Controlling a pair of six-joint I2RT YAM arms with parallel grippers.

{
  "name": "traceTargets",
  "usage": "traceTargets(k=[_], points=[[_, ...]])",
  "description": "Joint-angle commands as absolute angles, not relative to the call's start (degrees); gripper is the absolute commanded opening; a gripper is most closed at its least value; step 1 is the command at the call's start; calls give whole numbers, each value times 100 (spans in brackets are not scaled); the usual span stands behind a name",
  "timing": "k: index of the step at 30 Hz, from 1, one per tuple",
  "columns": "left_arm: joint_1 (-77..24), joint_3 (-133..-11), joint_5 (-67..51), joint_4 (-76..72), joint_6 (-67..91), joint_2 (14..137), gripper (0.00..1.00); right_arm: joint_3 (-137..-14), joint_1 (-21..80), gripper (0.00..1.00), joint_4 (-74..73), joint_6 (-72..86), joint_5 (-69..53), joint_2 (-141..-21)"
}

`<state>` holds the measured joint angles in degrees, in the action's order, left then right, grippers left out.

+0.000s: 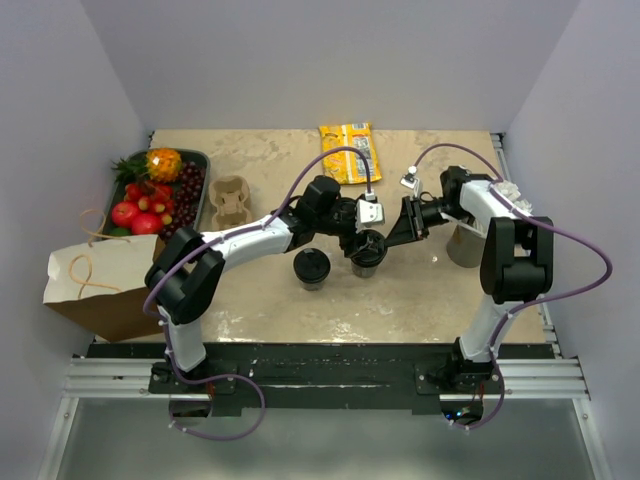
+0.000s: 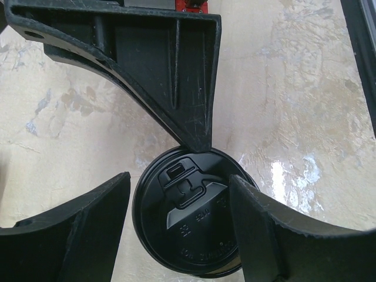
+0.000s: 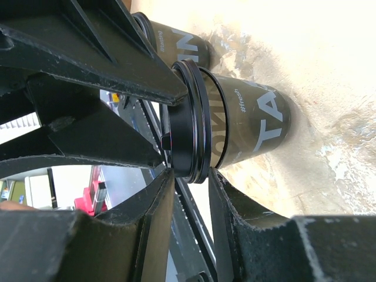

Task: Pack the takeout coffee

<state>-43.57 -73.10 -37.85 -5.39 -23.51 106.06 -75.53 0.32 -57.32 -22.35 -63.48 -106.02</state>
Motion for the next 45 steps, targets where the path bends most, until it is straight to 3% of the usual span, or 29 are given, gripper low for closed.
traceTargets(k=[1,45], points=[[-4386,-7532,-3990,-668,-2268,10617,72,-7559,17,35,-5599,-2145,-6302,-10547],[-4377,-7260,-4104,-211,-2127,10327,70,-7471,44,36,-4475,-1257,-6021,-10468]])
